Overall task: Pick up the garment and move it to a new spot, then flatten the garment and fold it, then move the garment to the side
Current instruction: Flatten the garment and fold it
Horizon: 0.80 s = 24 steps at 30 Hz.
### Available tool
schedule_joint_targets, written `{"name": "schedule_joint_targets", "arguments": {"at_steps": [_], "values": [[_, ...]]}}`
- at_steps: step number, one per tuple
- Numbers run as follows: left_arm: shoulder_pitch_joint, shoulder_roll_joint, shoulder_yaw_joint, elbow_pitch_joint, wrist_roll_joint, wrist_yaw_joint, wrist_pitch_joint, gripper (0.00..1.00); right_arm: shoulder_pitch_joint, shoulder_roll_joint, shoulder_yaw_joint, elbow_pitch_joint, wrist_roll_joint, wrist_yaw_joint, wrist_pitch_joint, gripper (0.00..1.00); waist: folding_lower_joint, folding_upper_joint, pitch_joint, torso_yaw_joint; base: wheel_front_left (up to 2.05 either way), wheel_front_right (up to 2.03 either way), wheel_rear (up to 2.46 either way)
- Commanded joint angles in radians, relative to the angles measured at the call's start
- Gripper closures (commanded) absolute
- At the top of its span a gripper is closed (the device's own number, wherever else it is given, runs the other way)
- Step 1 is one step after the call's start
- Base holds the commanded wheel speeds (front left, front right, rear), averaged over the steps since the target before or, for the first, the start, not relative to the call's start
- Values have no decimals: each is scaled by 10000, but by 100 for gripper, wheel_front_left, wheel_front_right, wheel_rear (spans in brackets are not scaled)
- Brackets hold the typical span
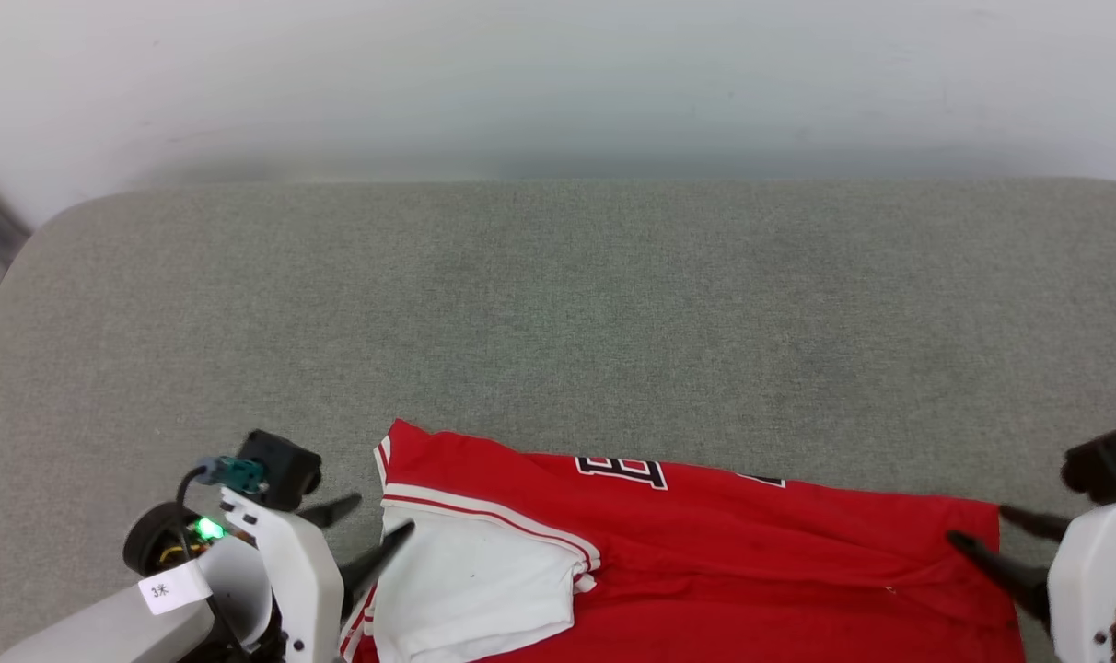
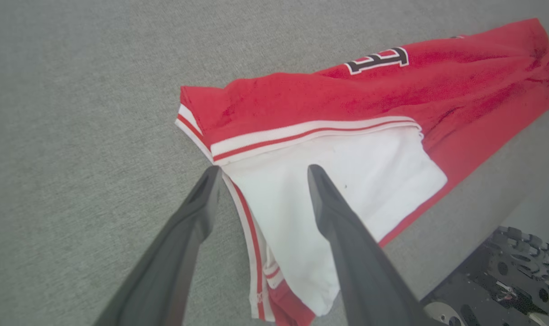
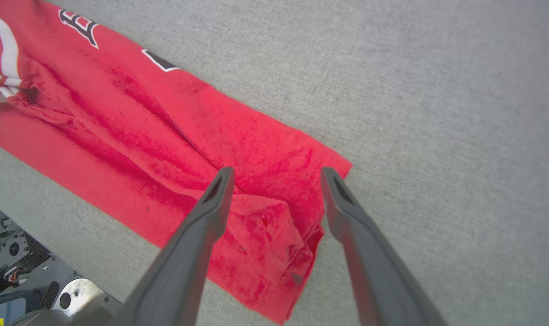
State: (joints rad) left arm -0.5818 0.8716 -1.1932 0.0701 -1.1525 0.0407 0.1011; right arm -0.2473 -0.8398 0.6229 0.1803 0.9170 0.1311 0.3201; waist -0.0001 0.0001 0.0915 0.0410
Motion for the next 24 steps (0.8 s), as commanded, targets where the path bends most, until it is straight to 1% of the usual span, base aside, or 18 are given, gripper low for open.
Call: {"name": "schedule_joint_targets", "arguments": {"at_steps": [1,3,5,8,12,15,16,17,18,20,21,22,24], "values": [[117,4,222,-67,198,331,-594,0,36,-116,-315,-189,21,-6,-228,0,1,-1,-86,-3,0,0,0],[222,-65,494,-53,371,733,-1339,0,155,-103,-729,-286,52,-6,-479,0,1,-1,-124,-2,0,0,0],[289,-153,781,118,654,1277,-2181,0,264,-3,-1203,-210,-27,-6,-744,0,1,-1,-134,5,0,0,0],[516,-437,1058,346,1036,1976,-3146,0,501,258,-1795,70,-47,-6,-961,0,1,-1,-121,39,0,0,0],[781,-841,1607,562,1607,2729,-3613,0,798,594,-2481,548,131,-6,-908,0,1,-1,-49,96,0,0,0],[1058,-1260,2542,446,2295,3221,-3670,0,1021,927,-2801,871,324,-6,-755,0,1,-1,18,168,0,0,0],[1247,-1387,2923,375,2635,3358,-3674,0,1079,1014,-2881,965,408,-6,-670,0,1,-1,46,188,0,0,0],[1247,-1387,2923,375,2635,3358,-3674,0,1079,1014,-2881,965,408,-6,-670,0,1,-1,46,188,0,0,0],[1722,-1623,3558,280,3330,3552,-3655,0,1177,1222,-2972,1104,638,-6,-448,0,1,-1,97,209,0,0,0],[2082,-1938,4254,121,3929,3642,-3658,0,1239,1424,-3062,1259,821,-6,-263,0,1,-1,145,236,0,0,0],[2267,-2080,4585,65,4200,3645,-3659,0,1295,1486,-3079,1350,865,-6,-192,0,1,-1,172,263,0,0,0],[2267,-2080,4585,65,4200,3645,-3659,0,1295,1486,-3079,1350,865,-6,-192,0,1,-1,172,263,0,0,0],[2650,-2399,5196,-49,4744,3589,-3660,0,1392,1648,-3068,1540,982,-6,0,0,1,-1,232,332,0,0,0]]}}
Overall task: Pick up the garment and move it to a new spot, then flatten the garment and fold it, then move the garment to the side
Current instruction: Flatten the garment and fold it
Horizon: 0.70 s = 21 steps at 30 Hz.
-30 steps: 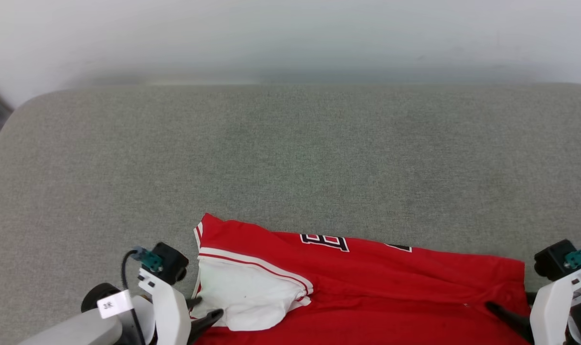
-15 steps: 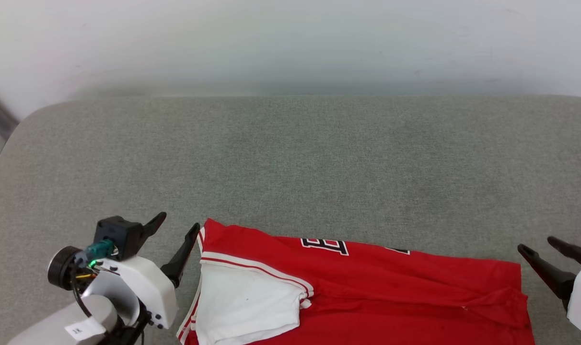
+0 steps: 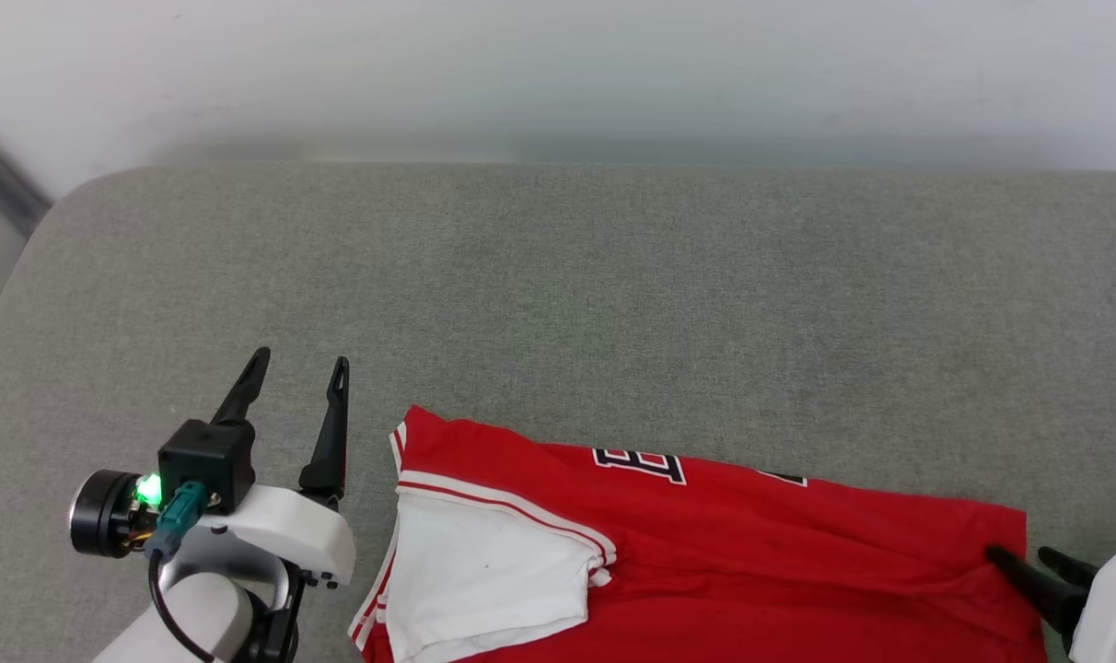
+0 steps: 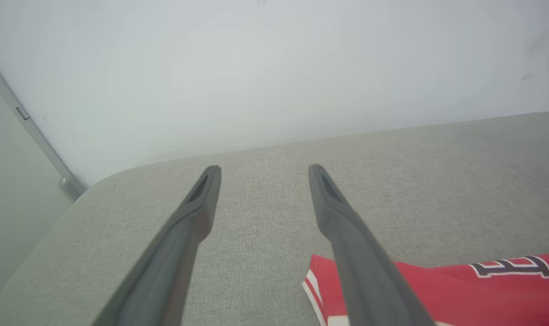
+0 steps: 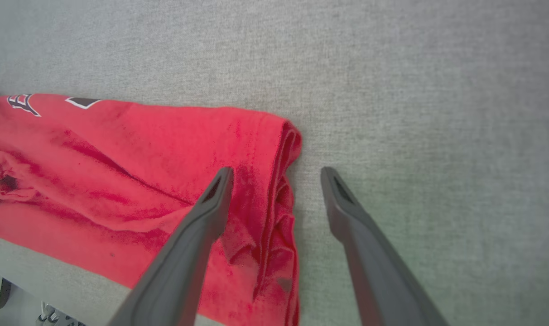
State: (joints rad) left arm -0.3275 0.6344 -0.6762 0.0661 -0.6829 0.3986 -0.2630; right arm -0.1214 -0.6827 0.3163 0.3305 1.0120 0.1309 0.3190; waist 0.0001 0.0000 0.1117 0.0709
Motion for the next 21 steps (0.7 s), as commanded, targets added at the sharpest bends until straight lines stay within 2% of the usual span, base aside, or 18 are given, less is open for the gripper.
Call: {"name": "schedule_joint_targets", "arguments": {"at_steps": [1,7,13,17,18,19,20,21], "values": [[260,-173,306,-50,319,-7,-19,0,142,140,0,98,76,-4,87,0,-1,0,56,58,0,0,0],[1036,-1153,1686,-289,1855,-279,-20,0,357,546,230,481,414,-4,551,0,-1,0,208,203,0,0,0],[1741,-2180,2832,-550,3081,-485,-21,0,754,1075,792,115,1199,-1,1212,0,-1,0,269,292,0,0,0],[2116,-2779,3491,-699,3826,-724,-21,0,841,1163,965,45,1364,-2,1205,0,-1,0,274,307,0,0,0],[2206,-2924,3605,-722,4002,-802,-21,0,838,1189,947,59,1389,-2,1115,31,-1,0,273,313,0,0,0],[2276,-3060,3745,-729,4163,-865,-21,0,812,1204,899,92,1390,-2,1016,91,-1,0,272,320,0,0,0],[2326,-3196,3907,-779,4345,-909,-22,0,788,1202,913,118,1381,-2,1007,100,-1,0,270,323,0,0,0],[2401,-3316,4032,-801,4489,-989,-22,0,756,1171,946,126,1361,-2,987,100,-1,0,268,324,0,0,0]]}}
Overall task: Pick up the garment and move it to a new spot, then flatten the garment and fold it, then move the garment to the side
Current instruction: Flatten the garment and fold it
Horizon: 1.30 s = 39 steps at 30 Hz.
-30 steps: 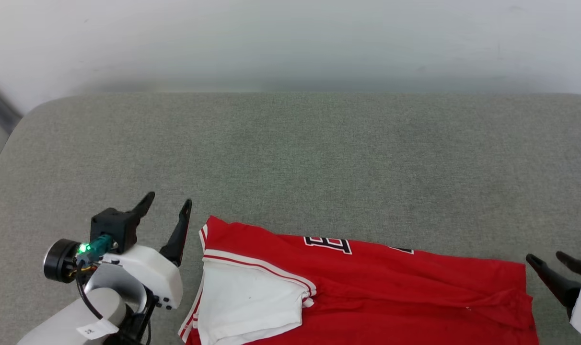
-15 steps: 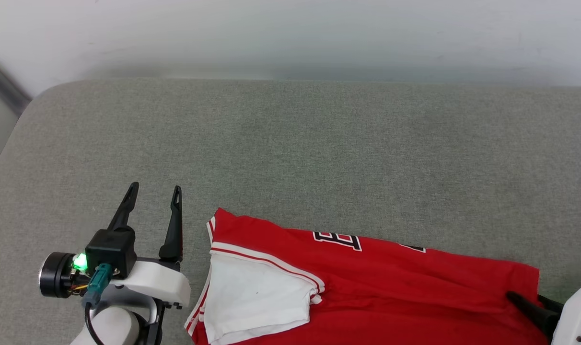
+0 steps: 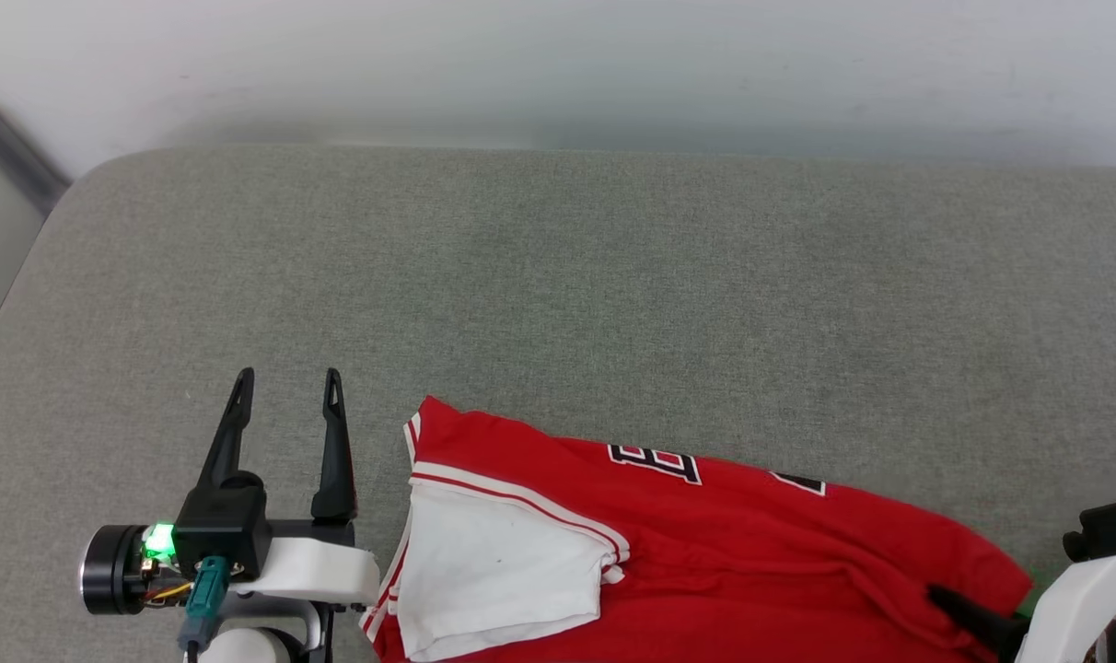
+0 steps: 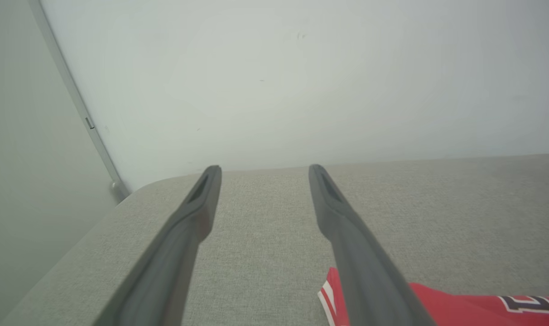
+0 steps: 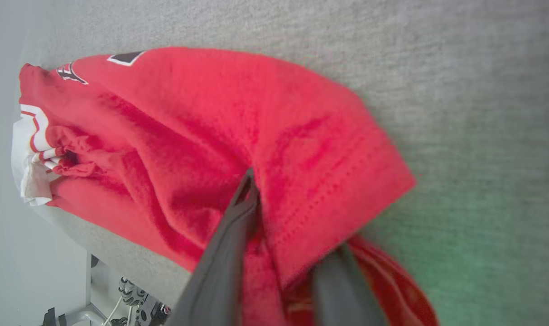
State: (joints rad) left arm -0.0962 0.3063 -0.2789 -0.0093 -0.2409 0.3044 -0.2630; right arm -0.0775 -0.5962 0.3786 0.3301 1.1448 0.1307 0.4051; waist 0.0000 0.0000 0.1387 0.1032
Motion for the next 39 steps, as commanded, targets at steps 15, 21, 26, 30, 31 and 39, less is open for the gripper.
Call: {"name": "schedule_joint_targets", "arguments": {"at_steps": [15,21,26,30,31,39], "values": [[796,-1203,1183,5,1642,-1011,-22,0,-37,-978,-188,118,15,-8,-176,100,0,0,-277,-48,0,0,0],[1016,-1378,1356,87,1923,-1250,-22,0,214,-1620,-749,201,-133,-5,13,100,0,0,-494,-123,0,0,0],[1152,-1484,1487,49,1998,-1387,-22,0,423,-1629,-1152,-518,-124,-2,615,100,0,0,-633,-158,0,0,0],[1226,-1585,1593,78,2028,-1531,-22,0,586,-1447,-1241,-1903,-260,0,1208,100,0,0,-679,-194,0,0,0],[1248,-1606,1612,94,2024,-1545,-22,0,605,-1352,-1208,-2292,-301,0,1356,100,0,0,-678,-199,0,0,0],[1123,-1823,1718,129,2079,-1803,-22,0,-176,-379,-759,-4410,-1046,0,2667,100,0,0,-478,-134,0,0,0]]}}
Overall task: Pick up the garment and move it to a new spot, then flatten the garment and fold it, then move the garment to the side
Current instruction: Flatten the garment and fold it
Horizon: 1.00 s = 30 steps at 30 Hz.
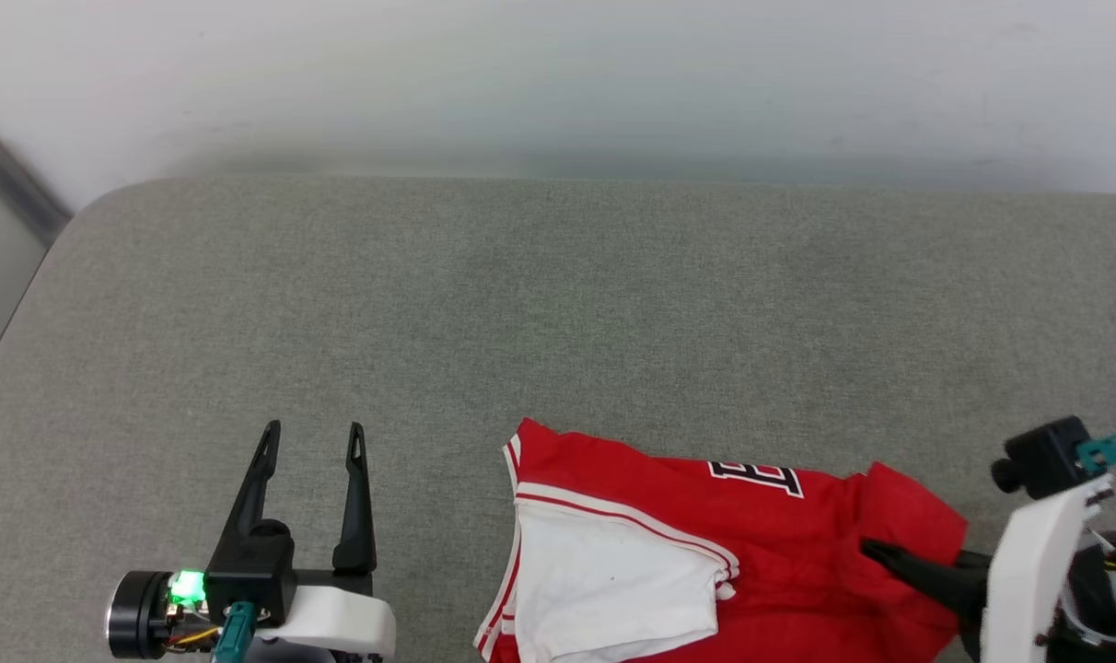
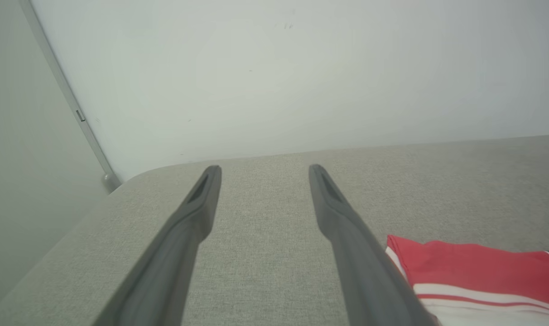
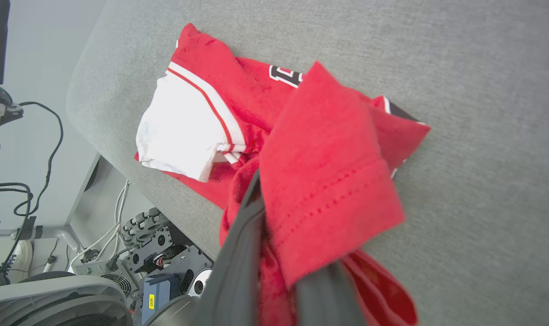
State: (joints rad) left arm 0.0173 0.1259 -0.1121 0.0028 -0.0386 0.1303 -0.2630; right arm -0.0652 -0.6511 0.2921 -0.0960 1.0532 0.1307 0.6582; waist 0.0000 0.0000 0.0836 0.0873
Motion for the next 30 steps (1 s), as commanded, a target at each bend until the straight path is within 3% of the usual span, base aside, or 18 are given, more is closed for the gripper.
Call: {"name": "schedule_joint_targets", "arguments": {"at_steps": [1,7,13,25,30], "values": [[-60,-46,57,20,55,-76,-22,0,-486,310,270,-278,-266,0,325,100,0,0,128,41,0,0,0],[-358,-235,118,121,32,-263,-22,0,-2025,1219,1544,-207,-960,0,1188,100,0,0,450,203,0,0,0],[-561,-360,249,250,-38,-407,-23,0,-3643,1933,3352,693,-1545,0,1478,100,0,0,694,367,0,0,0],[-896,-581,366,388,29,-597,-23,0,-5978,3110,6405,3294,-2358,0,311,100,0,0,1206,624,0,0,0],[-1072,-634,350,416,47,-637,-23,0,-6557,3313,7619,4428,-2466,-2,-219,100,0,0,1392,742,0,0,0]]}}
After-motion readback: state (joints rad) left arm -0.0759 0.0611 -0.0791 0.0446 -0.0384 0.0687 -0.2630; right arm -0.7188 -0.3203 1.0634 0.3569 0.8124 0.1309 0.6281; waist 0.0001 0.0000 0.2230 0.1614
